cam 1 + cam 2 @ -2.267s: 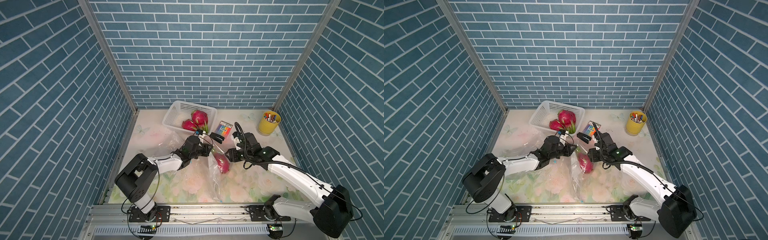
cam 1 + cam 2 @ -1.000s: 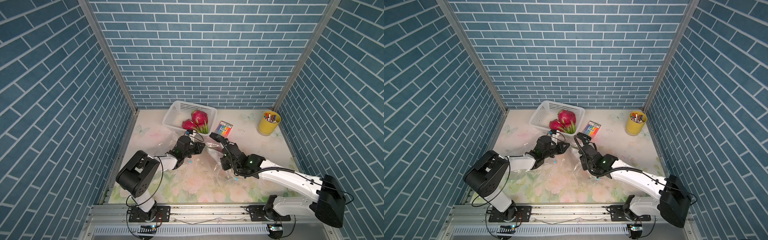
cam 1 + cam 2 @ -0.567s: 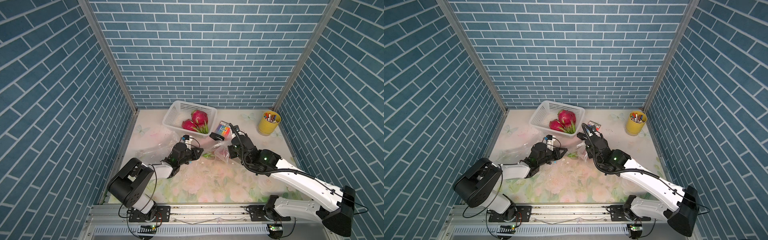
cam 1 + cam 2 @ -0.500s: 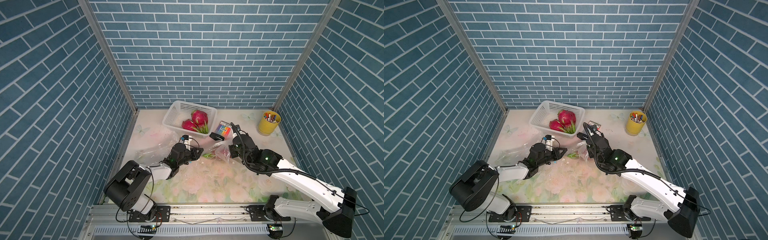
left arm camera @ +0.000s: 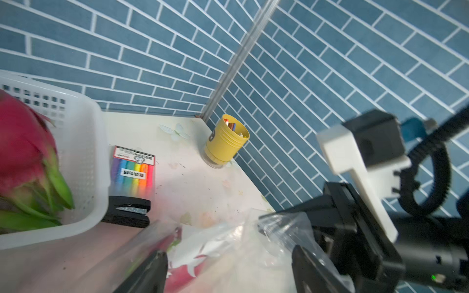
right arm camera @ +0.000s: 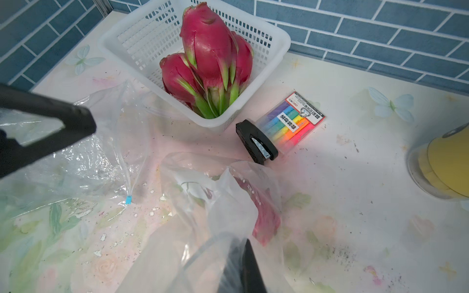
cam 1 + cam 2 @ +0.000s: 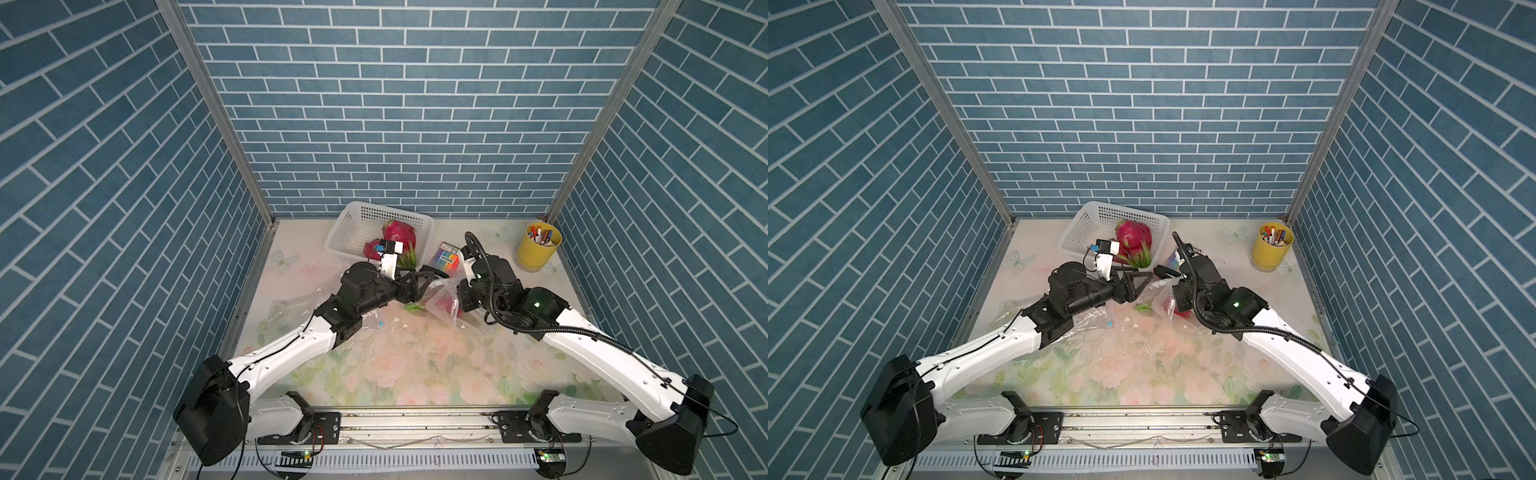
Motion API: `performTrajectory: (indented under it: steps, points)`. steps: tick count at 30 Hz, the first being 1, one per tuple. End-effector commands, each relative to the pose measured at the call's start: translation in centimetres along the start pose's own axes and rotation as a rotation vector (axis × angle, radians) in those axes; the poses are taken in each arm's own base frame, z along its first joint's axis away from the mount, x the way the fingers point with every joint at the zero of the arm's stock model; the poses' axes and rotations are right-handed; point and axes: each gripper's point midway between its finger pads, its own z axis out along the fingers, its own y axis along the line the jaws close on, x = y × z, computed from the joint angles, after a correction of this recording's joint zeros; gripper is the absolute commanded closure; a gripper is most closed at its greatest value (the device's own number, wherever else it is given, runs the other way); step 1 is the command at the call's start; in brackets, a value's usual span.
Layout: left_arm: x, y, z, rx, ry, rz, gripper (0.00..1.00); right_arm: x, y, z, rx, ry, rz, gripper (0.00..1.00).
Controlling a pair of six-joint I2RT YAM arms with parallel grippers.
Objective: Open the zip-top bag and take out the dragon fruit
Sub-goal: Pick up the dragon fruit from the zipper food storage bag.
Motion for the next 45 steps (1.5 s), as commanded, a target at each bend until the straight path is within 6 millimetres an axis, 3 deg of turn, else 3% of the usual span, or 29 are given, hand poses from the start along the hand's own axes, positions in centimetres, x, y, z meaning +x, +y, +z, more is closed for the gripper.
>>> performTrajectory:
  steps: [1, 9, 13, 17, 22, 24, 26, 29, 32, 34, 38, 41, 45]
  points:
    - [3.5, -0.5, 0.2, 0.013, 0.13, 0.022, 0.17, 0.0, 0.1, 0.6, -0.004, 0.056, 0.043, 1.0]
    - [4.7, -2.1, 1.1, 0.063, 0.153, 0.001, 0.14, -0.8, 0.3, 1.6, -0.005, 0.056, 0.086, 1.0]
    - [4.6, -2.1, 2.1, 0.073, 0.149, 0.001, 0.19, -0.7, 0.3, 1.3, -0.014, 0.052, 0.1, 1.0]
    - [5.2, -1.6, 3.5, 0.076, 0.173, 0.0, 0.48, -0.9, 0.4, 0.4, -0.045, 0.028, 0.107, 1.0]
    - [4.9, -1.7, 4.1, 0.087, 0.173, 0.001, 0.99, -0.4, -0.2, -0.7, -0.051, 0.037, 0.102, 1.0]
    - [4.1, -1.6, 3.9, 0.076, 0.156, 0.01, 1.0, -0.2, -0.5, -1.3, -0.046, 0.045, 0.089, 0.99]
    - [3.0, -1.6, 3.4, 0.061, 0.127, 0.025, 1.0, 0.3, -0.7, -1.9, -0.042, 0.063, 0.07, 0.86]
    - [1.7, -1.4, 2.7, 0.044, 0.095, 0.044, 1.0, 0.9, -0.9, -3.2, -0.047, 0.083, 0.041, 0.59]
    - [0.8, -1.3, 2.4, 0.031, 0.08, 0.056, 1.0, 1.3, -0.2, -4.8, -0.115, 0.09, 0.018, 0.53]
    - [0.6, -0.9, 2.3, 0.022, 0.08, 0.054, 1.0, 1.3, 0.7, -5.8, -0.178, 0.086, 0.017, 0.55]
    - [0.6, -0.9, 2.1, 0.031, 0.085, 0.053, 1.0, 1.1, 2.9, -6.3, -0.307, 0.075, 0.01, 0.74]
    - [0.8, -1.1, 1.8, 0.04, 0.09, 0.055, 1.0, 0.5, 3.6, -5.1, -0.328, 0.075, -0.033, 0.87]
    - [1.1, -1.0, 1.1, 0.033, 0.086, 0.06, 1.0, -0.7, 3.3, -2.8, -0.276, 0.06, -0.119, 0.92]
